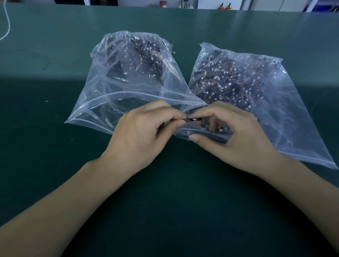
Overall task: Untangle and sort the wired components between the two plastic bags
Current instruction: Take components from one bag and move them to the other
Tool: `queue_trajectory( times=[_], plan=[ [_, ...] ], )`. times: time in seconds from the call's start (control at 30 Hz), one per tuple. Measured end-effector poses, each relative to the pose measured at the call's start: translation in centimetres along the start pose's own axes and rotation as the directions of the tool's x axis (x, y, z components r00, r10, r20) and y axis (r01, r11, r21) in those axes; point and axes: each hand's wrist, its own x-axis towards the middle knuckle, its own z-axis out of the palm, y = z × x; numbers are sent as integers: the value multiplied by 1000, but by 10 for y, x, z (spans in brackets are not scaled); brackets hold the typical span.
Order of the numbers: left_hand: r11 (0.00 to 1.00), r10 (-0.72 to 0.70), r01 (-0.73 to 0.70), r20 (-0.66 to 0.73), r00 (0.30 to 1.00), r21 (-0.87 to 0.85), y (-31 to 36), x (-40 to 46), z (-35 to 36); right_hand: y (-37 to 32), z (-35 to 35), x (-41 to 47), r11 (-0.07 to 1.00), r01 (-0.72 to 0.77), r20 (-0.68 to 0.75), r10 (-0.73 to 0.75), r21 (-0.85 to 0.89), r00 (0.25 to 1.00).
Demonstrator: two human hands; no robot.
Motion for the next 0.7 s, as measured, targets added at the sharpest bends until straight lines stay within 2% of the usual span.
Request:
queue_trajectory(
  times=[0.13,0.23,0.3,0.4,0.57,0.7],
  plan=[
    [1000,-5,4,-57,998,-15,-1,1,-2,5,-2,1,988,-5,75,16,-156,997],
    [1000,0,-1,-43,999,-30,3,2,-2,7,-3,2,969,6,49,6,-246,999],
    [1000,18,-18,3,1000,-11,5,1,-2,8,-4,2,974,1,-15,-4,-226,1000],
    [992,29,-35,53,998,119,8,0,-4,8,-4,1,982,11,-77,-26,-190,997],
    [946,149,-146,9,989,289,12,3,-1,8,-3,0,990,35,-98,-48,-135,994],
    [934,127,-111,-25,992,341,15,8,3,8,-3,0,993,35,-110,-47,-115,993]
  ],
)
